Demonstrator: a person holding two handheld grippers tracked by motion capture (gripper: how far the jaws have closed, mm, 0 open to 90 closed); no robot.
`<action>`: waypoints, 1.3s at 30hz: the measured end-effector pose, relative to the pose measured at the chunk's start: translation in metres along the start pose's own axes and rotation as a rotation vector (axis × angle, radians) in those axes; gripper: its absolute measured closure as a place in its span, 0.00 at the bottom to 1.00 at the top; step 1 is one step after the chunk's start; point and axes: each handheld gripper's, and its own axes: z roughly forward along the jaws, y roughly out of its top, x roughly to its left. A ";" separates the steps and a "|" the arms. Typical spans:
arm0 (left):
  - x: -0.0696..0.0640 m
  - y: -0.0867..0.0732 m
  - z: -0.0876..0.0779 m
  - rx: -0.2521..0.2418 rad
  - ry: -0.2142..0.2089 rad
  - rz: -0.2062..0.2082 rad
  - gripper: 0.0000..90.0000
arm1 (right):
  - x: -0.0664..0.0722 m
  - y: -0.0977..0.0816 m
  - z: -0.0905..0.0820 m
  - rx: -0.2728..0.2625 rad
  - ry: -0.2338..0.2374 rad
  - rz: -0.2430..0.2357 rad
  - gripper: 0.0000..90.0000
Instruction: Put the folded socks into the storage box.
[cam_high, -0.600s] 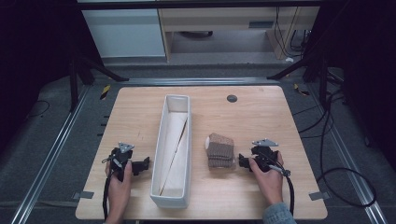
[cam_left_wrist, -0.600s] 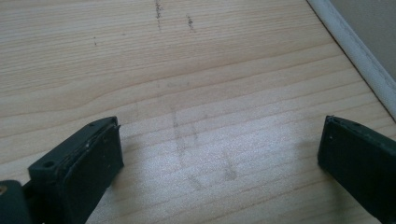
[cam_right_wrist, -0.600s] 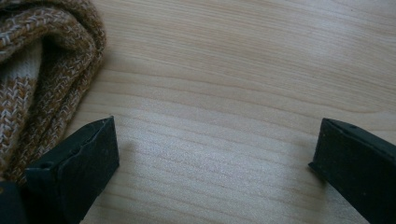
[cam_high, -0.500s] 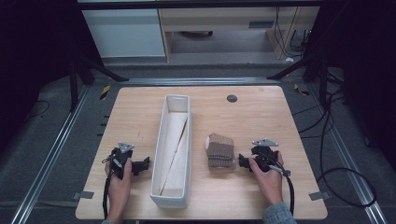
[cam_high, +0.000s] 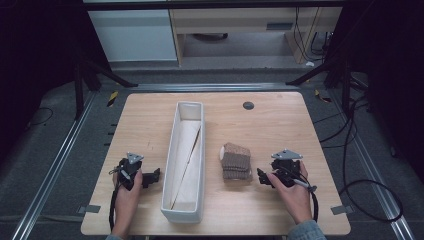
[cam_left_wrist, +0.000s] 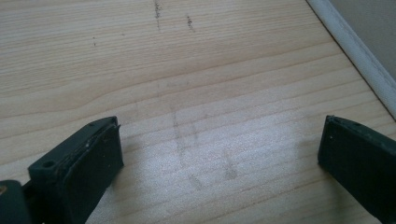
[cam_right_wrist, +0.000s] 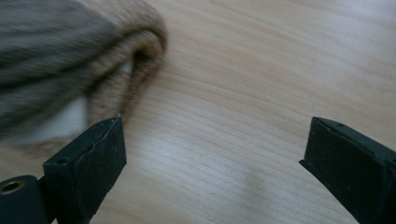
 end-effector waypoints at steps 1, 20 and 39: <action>0.000 0.000 0.000 -0.001 0.000 -0.001 0.00 | 0.002 0.004 -0.006 -0.005 0.010 -0.017 0.07; 0.001 0.000 0.001 -0.002 -0.004 0.003 0.00 | 0.017 0.081 -0.066 0.033 0.136 -0.254 0.09; 0.001 0.000 0.001 -0.003 -0.005 0.004 0.00 | 0.038 0.121 -0.059 0.070 0.239 -0.423 0.14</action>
